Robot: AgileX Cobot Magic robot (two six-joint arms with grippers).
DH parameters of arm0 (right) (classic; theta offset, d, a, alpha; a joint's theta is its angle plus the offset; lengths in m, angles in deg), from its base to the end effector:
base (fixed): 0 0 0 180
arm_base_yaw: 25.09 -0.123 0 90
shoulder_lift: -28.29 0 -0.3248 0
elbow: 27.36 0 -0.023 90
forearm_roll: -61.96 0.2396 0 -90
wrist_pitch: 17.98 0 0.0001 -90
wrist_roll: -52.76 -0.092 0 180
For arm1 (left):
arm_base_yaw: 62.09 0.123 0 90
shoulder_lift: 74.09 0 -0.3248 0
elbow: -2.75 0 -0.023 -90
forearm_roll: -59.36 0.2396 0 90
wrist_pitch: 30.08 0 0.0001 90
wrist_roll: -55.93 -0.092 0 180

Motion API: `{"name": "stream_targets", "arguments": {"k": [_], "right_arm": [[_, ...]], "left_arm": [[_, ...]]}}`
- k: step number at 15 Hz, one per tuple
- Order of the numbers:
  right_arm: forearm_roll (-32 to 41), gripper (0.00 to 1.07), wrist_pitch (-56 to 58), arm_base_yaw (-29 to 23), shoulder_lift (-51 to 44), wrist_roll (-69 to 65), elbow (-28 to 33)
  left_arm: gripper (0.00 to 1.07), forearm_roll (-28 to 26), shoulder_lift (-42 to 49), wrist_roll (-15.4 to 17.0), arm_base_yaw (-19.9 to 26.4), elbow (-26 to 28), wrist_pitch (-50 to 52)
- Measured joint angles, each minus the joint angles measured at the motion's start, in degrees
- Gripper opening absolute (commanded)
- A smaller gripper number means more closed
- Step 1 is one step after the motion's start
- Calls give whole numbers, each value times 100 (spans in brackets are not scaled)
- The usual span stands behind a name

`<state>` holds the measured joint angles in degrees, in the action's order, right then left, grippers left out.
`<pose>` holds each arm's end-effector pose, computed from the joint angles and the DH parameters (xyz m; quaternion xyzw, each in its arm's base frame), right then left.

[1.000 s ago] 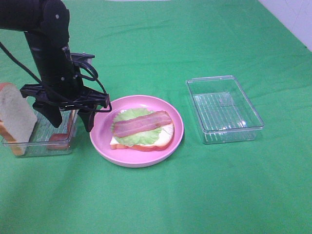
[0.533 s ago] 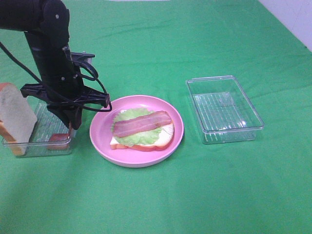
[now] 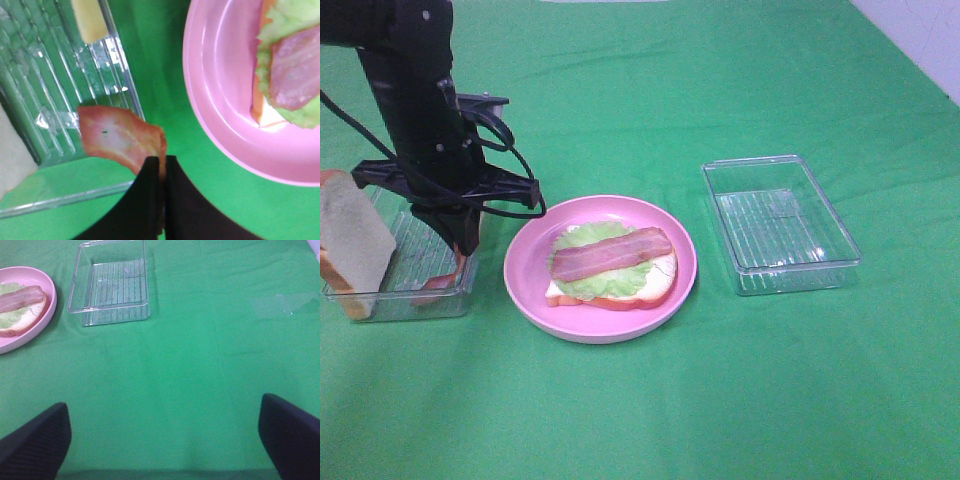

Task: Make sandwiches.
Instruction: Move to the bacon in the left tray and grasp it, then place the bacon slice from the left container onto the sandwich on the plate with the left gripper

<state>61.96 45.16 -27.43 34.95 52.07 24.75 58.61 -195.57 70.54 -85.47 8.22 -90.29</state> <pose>-0.0516 -0.0021 0.2558 -0.0126 0.8741 0.0128 0.4853 0.3677 -0.1601 0.2238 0.0734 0.9967 -0.0162 0.0293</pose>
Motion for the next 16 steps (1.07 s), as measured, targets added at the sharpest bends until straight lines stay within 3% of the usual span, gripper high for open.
{"name": "stream_targets", "arguments": {"k": [6, 11, 14, 16], "right_arm": [[0, 96, 0, 0, 0, 0, 0], [0, 96, 0, 0, 0, 0, 0], [0, 96, 0, 0, 0, 0, 0], [0, 96, 0, 0, 0, 0, 0]], "left_arm": [[0, -510, 1238, -103, 0, 0, -665], [0, -2097, 1364, -1381, 0, 332, -435], [0, -2641, 733, -2189, -235, 733, -344], [0, -2670, 372, -2252, -372, 1089, -275]]}}
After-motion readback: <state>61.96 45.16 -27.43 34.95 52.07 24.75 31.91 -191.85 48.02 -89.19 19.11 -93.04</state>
